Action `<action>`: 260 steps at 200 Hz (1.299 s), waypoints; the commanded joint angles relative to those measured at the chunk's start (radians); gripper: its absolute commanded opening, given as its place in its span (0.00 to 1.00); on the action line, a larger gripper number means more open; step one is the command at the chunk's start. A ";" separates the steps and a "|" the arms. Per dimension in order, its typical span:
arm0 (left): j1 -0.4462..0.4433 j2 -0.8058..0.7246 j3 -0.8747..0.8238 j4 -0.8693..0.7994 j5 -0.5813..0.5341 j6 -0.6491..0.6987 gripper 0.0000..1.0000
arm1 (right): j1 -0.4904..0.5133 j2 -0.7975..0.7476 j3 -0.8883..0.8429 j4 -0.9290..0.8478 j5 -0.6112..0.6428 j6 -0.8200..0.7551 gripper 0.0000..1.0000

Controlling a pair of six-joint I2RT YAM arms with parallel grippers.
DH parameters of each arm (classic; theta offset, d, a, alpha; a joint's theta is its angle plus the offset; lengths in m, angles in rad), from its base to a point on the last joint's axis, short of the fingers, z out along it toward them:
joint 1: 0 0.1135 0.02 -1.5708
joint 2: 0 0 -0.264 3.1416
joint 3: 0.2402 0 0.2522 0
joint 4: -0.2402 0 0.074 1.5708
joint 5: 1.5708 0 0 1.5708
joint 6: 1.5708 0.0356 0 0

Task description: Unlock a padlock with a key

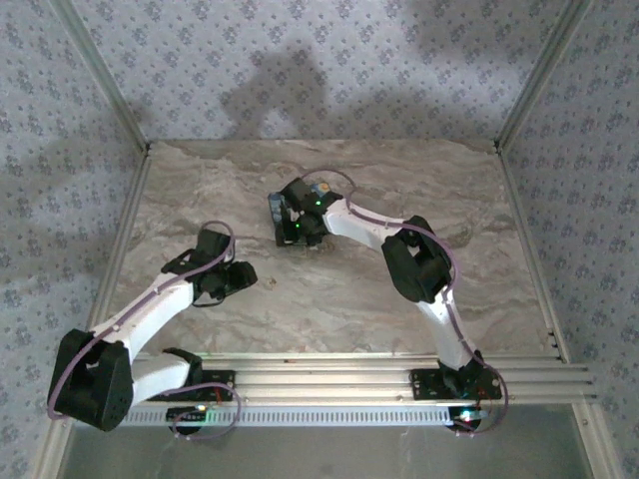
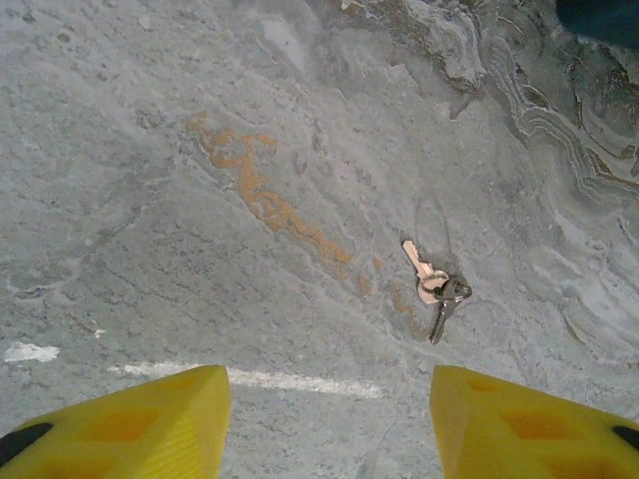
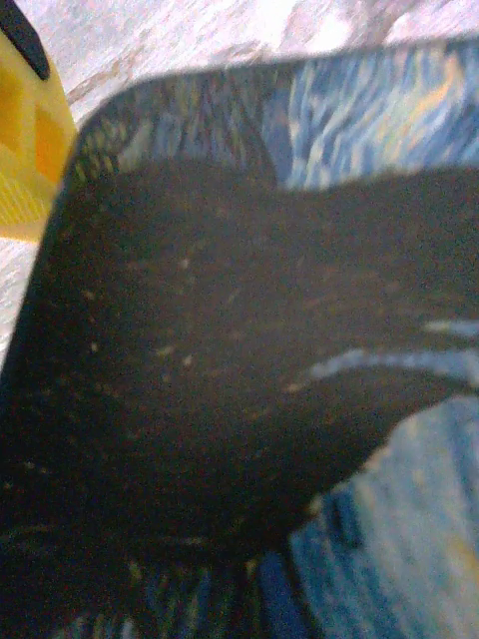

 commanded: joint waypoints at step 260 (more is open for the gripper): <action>-0.226 0.543 0.372 -0.077 -0.181 -0.401 0.39 | -0.106 -0.566 -0.702 0.157 -0.053 0.003 0.52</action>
